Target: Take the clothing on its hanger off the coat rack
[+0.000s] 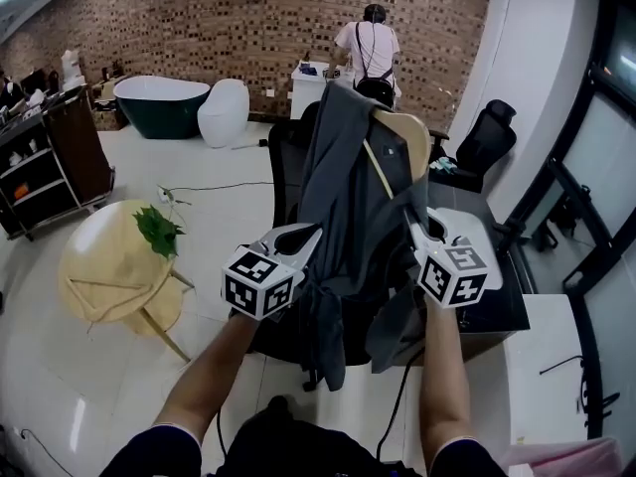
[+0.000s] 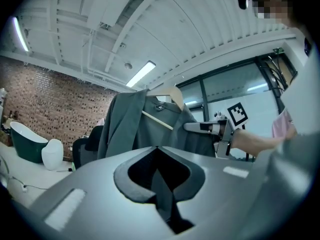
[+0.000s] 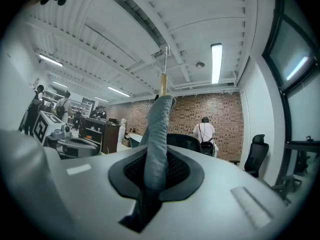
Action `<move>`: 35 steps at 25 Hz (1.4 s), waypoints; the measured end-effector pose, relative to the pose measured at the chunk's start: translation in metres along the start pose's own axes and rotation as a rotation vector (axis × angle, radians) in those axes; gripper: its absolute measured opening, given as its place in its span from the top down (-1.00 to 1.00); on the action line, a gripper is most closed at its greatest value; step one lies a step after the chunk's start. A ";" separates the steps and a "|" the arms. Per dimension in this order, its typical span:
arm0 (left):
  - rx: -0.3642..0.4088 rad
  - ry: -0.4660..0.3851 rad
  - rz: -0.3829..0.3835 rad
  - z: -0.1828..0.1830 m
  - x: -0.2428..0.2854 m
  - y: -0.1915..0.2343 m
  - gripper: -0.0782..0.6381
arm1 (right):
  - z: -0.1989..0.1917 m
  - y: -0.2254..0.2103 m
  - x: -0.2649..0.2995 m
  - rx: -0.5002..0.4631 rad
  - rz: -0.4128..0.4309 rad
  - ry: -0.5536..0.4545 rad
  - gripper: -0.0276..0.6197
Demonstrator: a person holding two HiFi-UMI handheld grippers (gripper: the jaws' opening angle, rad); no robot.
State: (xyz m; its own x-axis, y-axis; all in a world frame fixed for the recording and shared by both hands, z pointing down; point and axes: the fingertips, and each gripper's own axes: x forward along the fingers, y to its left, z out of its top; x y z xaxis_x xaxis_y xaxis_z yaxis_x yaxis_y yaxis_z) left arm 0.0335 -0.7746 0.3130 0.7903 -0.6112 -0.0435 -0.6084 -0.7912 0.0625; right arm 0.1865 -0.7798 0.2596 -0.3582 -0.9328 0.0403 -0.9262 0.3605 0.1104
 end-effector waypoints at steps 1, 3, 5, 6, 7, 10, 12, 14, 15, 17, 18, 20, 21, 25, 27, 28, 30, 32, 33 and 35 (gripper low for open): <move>0.002 0.003 -0.008 0.001 0.004 0.009 0.75 | 0.004 -0.001 0.010 0.000 -0.002 -0.005 0.83; 0.003 0.005 -0.018 0.005 0.011 0.026 0.75 | 0.011 -0.002 0.027 0.002 -0.010 -0.017 0.83; 0.003 0.003 -0.017 0.009 0.016 0.043 0.75 | 0.016 -0.003 0.042 0.011 -0.010 -0.031 0.83; 0.001 0.002 -0.013 0.010 0.018 0.051 0.75 | 0.017 -0.003 0.049 0.016 -0.006 -0.034 0.83; -0.004 0.002 -0.010 0.010 0.020 0.058 0.75 | 0.015 -0.003 0.056 0.018 -0.002 -0.031 0.83; -0.019 0.012 -0.002 0.002 0.025 0.073 0.75 | 0.000 -0.004 0.072 0.022 0.015 0.004 0.83; -0.036 0.022 0.011 -0.005 0.029 0.083 0.75 | -0.013 -0.003 0.081 0.029 0.032 0.026 0.83; -0.049 0.037 0.019 -0.014 0.032 0.089 0.75 | -0.025 -0.002 0.090 0.039 0.050 0.042 0.83; -0.054 0.047 0.022 -0.019 0.034 0.091 0.75 | -0.031 -0.002 0.093 0.046 0.058 0.050 0.83; -0.069 0.067 0.031 -0.031 0.035 0.095 0.75 | -0.045 -0.001 0.099 0.062 0.076 0.067 0.83; -0.077 0.076 0.038 -0.037 0.035 0.097 0.75 | -0.052 0.001 0.102 0.069 0.088 0.075 0.83; -0.093 0.092 0.048 -0.049 0.035 0.102 0.75 | -0.068 0.004 0.106 0.084 0.112 0.091 0.83; -0.102 0.102 0.051 -0.056 0.036 0.102 0.75 | -0.076 0.006 0.107 0.092 0.124 0.098 0.83; -0.146 0.148 0.065 -0.086 0.036 0.104 0.75 | -0.112 0.014 0.107 0.121 0.155 0.146 0.83; -0.164 0.167 0.073 -0.100 0.035 0.105 0.75 | -0.128 0.017 0.108 0.133 0.165 0.168 0.83; -0.173 0.178 0.075 -0.108 0.034 0.106 0.75 | -0.136 0.019 0.109 0.138 0.170 0.179 0.83; -0.191 0.205 0.074 -0.126 0.030 0.105 0.75 | -0.156 0.025 0.109 0.154 0.181 0.203 0.83; -0.207 0.232 0.067 -0.145 0.025 0.102 0.75 | -0.178 0.031 0.109 0.173 0.188 0.238 0.83; -0.217 0.244 0.064 -0.154 0.022 0.100 0.75 | -0.189 0.033 0.109 0.180 0.190 0.258 0.83; -0.241 0.266 0.065 -0.171 0.017 0.097 0.75 | -0.212 0.039 0.109 0.185 0.195 0.295 0.83</move>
State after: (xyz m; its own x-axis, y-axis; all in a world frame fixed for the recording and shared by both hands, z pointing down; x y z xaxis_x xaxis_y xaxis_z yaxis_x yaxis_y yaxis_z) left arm 0.0007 -0.8578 0.4892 0.7611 -0.6074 0.2276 -0.6484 -0.7035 0.2908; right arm 0.1366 -0.8683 0.4785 -0.5051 -0.7977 0.3294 -0.8595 0.4998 -0.1075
